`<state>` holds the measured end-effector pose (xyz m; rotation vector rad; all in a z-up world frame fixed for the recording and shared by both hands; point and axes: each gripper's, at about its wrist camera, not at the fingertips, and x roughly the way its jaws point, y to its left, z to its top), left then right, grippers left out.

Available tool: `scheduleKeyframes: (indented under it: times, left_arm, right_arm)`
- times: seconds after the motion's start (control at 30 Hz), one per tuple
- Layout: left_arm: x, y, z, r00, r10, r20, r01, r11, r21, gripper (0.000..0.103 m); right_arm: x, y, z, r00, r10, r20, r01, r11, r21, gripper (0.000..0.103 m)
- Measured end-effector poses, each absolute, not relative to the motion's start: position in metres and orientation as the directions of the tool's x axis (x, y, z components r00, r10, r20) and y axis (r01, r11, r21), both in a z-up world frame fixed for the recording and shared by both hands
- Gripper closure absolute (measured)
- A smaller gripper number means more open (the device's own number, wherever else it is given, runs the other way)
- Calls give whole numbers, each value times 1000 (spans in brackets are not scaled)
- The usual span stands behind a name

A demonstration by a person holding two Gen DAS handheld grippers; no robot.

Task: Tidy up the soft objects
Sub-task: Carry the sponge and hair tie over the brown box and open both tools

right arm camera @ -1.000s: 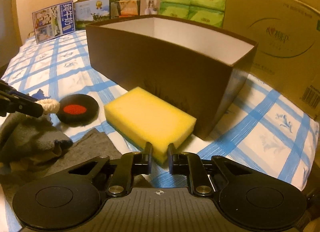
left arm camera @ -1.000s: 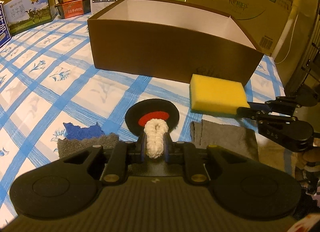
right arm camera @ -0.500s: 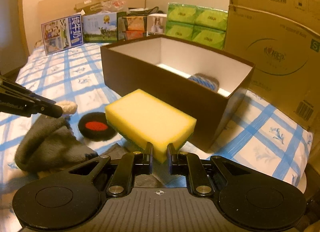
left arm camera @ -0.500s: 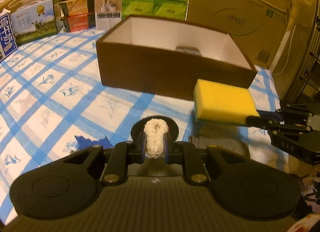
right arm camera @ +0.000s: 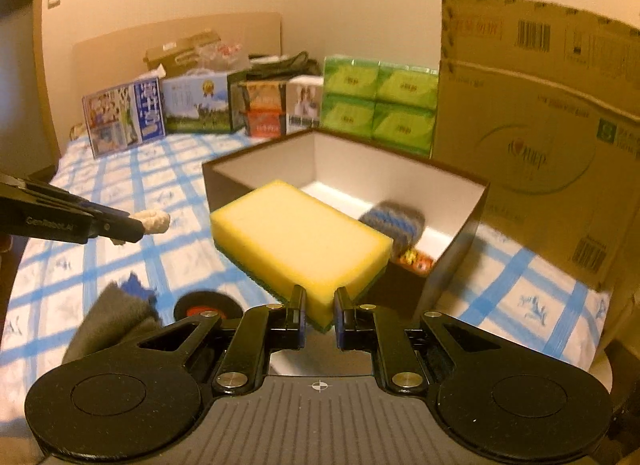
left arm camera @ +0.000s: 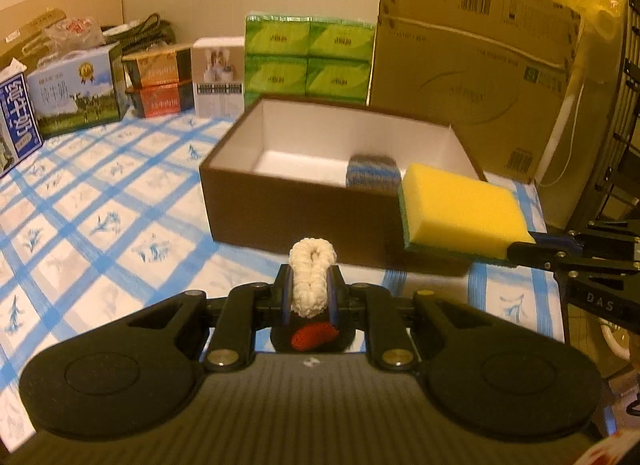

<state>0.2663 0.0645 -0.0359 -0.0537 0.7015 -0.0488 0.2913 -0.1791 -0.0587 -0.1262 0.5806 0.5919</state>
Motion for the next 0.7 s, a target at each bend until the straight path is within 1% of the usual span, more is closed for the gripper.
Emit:
scheduleKeyframes:
  times: [0.27,0.7]
  left_arm:
    - [301,57,-15,788,-52,-614,66,998,1,87]
    - [371,39,1,800,-80,-595,107,994,11,87]
  right_arm:
    - [322,-183,-42,696,477,-537,-529,846,67,89]
    - [382,-187,-25,716,457,-528,-497,865,75,89]
